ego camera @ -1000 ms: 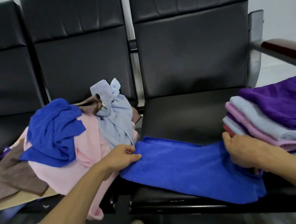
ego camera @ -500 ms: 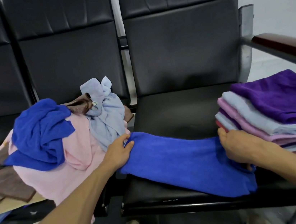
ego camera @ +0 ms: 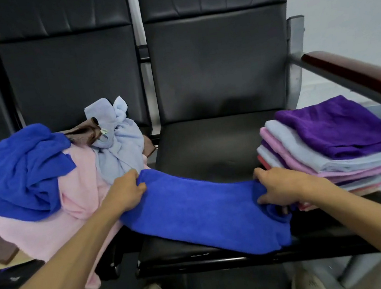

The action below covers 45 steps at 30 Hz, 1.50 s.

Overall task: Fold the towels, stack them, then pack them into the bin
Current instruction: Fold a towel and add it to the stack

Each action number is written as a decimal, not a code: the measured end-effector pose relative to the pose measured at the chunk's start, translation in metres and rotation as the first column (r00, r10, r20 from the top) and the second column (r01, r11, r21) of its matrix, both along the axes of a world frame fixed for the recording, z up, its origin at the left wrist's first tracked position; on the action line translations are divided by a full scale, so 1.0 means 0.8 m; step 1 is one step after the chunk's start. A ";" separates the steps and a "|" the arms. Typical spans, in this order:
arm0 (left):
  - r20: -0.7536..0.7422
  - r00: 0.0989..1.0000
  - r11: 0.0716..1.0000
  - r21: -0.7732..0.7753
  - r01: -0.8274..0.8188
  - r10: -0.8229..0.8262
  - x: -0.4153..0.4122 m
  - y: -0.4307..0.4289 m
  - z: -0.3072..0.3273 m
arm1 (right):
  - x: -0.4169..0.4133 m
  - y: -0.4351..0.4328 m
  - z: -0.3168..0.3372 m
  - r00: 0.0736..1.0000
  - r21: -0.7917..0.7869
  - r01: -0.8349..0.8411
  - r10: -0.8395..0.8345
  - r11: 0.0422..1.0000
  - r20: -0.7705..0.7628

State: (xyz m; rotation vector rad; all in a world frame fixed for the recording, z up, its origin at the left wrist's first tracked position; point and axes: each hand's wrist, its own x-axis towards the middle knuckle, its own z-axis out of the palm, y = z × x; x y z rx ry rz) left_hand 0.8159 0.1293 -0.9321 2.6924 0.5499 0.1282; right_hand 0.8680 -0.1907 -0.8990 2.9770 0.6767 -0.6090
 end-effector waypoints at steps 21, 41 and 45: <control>0.081 0.995 0.998 0.031 -0.063 0.060 -0.007 0.036 -0.003 | -0.001 -0.015 0.002 0.963 0.301 0.016 0.066 0.954 -0.260; 0.181 0.980 0.963 0.267 0.027 -0.078 -0.008 -0.012 0.012 | -0.034 0.032 -0.031 0.964 -0.020 -0.202 0.202 0.979 0.176; 0.205 0.890 0.913 0.058 0.403 -0.406 -0.023 -0.066 0.024 | -0.022 0.036 -0.039 0.979 0.055 -0.127 0.116 0.990 0.170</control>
